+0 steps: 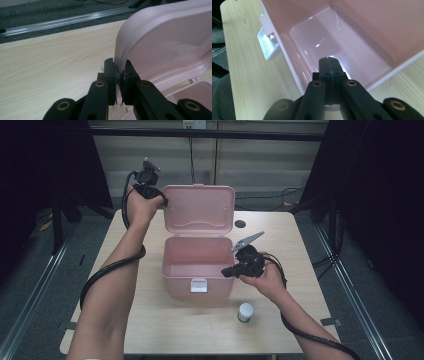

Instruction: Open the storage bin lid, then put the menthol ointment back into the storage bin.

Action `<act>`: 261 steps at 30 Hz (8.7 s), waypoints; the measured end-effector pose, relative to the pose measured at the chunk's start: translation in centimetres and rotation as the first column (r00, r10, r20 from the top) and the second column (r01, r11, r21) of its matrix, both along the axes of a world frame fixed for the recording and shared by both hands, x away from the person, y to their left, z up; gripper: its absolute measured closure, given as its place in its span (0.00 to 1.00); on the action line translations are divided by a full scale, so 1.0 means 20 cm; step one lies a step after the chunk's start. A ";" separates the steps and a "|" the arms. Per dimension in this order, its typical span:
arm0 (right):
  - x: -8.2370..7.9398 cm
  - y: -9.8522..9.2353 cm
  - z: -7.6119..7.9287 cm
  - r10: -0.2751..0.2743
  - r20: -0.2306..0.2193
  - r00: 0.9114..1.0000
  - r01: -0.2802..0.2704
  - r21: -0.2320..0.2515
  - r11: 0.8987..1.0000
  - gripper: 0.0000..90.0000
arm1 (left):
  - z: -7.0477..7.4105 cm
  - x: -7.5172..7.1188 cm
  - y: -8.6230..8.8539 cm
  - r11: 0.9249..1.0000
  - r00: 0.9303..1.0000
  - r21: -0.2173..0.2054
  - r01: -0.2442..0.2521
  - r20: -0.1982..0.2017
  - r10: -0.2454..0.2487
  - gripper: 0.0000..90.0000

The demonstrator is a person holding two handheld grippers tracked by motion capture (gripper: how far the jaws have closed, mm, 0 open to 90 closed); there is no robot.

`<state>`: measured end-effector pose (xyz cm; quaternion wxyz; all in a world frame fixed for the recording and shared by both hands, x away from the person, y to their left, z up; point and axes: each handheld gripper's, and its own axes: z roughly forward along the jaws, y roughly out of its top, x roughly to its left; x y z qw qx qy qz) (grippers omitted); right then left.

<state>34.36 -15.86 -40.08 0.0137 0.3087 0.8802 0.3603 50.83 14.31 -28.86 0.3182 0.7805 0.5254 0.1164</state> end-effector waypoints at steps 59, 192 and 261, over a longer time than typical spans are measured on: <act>0.01 -0.02 -0.01 0.008 0.000 1.000 -0.008 0.030 1.000 1.00 | -0.31 0.23 0.01 0.998 0.996 -0.017 -0.056 -0.073 0.055 0.92; -0.26 -0.33 -0.03 -0.151 -0.031 0.988 0.149 -0.049 0.988 0.42 | -0.84 -0.60 0.49 0.999 0.997 -0.037 0.001 -0.075 -0.004 0.33; -0.38 -0.15 -0.22 0.008 -0.167 0.986 -0.050 -0.248 0.967 0.55 | -1.11 -0.77 0.52 0.993 0.978 0.068 0.093 0.179 -0.104 0.18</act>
